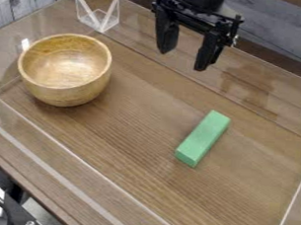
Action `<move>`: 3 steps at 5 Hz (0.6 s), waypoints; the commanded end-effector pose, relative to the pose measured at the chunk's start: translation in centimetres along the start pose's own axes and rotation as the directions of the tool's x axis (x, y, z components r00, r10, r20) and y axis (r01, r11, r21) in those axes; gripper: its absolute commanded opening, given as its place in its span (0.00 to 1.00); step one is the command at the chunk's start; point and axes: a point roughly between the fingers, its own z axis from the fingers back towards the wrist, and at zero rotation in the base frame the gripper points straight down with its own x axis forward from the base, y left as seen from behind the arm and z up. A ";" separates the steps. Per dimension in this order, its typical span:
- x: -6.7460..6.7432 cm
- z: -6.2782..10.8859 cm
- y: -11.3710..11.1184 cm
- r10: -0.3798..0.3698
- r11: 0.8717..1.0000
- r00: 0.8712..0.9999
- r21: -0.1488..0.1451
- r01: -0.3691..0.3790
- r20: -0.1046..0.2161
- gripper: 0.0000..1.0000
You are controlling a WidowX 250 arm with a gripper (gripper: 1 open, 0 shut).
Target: Put green object into wooden bowl
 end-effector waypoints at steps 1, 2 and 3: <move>-0.1 -2.1 -0.5 -0.048 0.999 0.999 -0.009 0.048 -0.021 1.00; -0.9 -5.1 -1.9 -0.104 0.994 0.994 -0.024 0.103 -0.029 1.00; -1.7 -6.1 -3.3 -0.118 0.992 0.993 -0.036 0.118 0.003 1.00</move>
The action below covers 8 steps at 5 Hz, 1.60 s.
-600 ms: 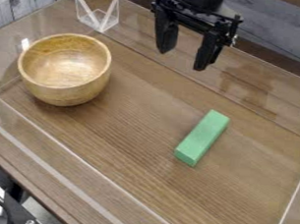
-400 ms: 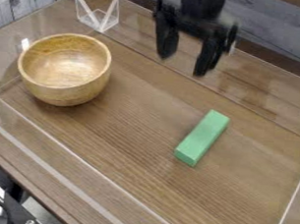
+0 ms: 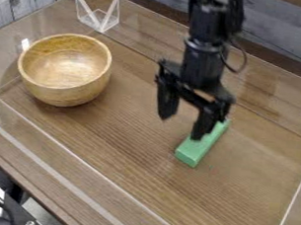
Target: Put green object into wooden bowl
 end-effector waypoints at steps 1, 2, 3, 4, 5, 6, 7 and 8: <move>0.2 0.8 -0.9 -0.013 1.000 0.994 -0.012 0.015 0.106 1.00; -0.5 0.8 -1.4 -0.016 0.999 0.989 -0.028 0.020 0.146 1.00; -1.0 0.7 -1.6 -0.015 0.999 0.986 -0.037 0.022 0.166 1.00; -0.7 0.4 -0.4 -0.006 0.999 0.983 -0.041 0.013 0.181 1.00; -0.5 0.0 0.5 0.008 0.999 0.981 -0.048 0.002 0.193 1.00; 0.0 0.1 0.8 0.024 0.999 0.980 -0.052 -0.014 0.200 1.00; 0.4 0.2 1.1 0.043 0.998 0.978 -0.054 -0.032 0.206 1.00; 0.1 0.3 -0.4 0.045 0.998 0.977 -0.054 -0.034 0.207 1.00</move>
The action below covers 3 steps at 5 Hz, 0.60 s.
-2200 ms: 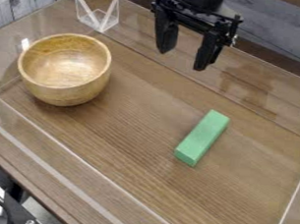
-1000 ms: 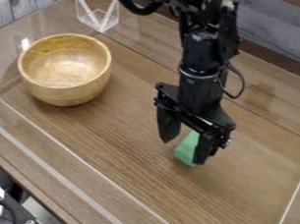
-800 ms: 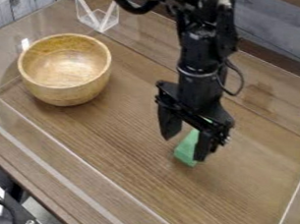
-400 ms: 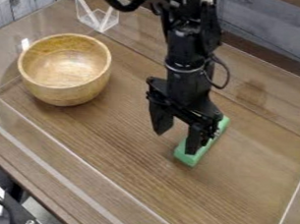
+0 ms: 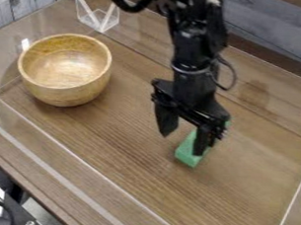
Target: Put green object into wooden bowl
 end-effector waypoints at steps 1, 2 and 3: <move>0.3 1.3 -1.5 -0.007 1.000 0.998 0.005 0.007 0.059 1.00; 0.4 1.4 -1.0 0.006 1.000 0.998 0.002 -0.006 0.068 1.00; 0.5 1.5 -0.3 0.025 1.000 0.997 0.000 -0.025 0.073 1.00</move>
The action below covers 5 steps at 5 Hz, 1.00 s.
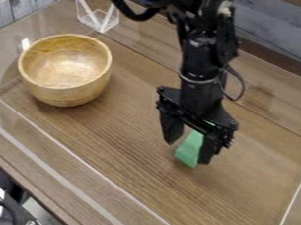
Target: Put green object into wooden bowl
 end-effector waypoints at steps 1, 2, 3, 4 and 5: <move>1.0 1.3 0.1 -0.082 0.996 0.994 -0.012 0.083 0.066 1.00; 1.3 0.8 0.4 -0.135 0.991 0.989 -0.014 0.136 0.058 1.00; 1.6 0.4 0.5 -0.175 0.984 0.983 -0.014 0.176 0.051 1.00; 2.2 0.1 0.2 -0.141 0.990 0.988 -0.013 0.142 0.057 1.00; 2.8 -0.2 0.0 -0.116 0.993 0.992 -0.014 0.117 0.057 1.00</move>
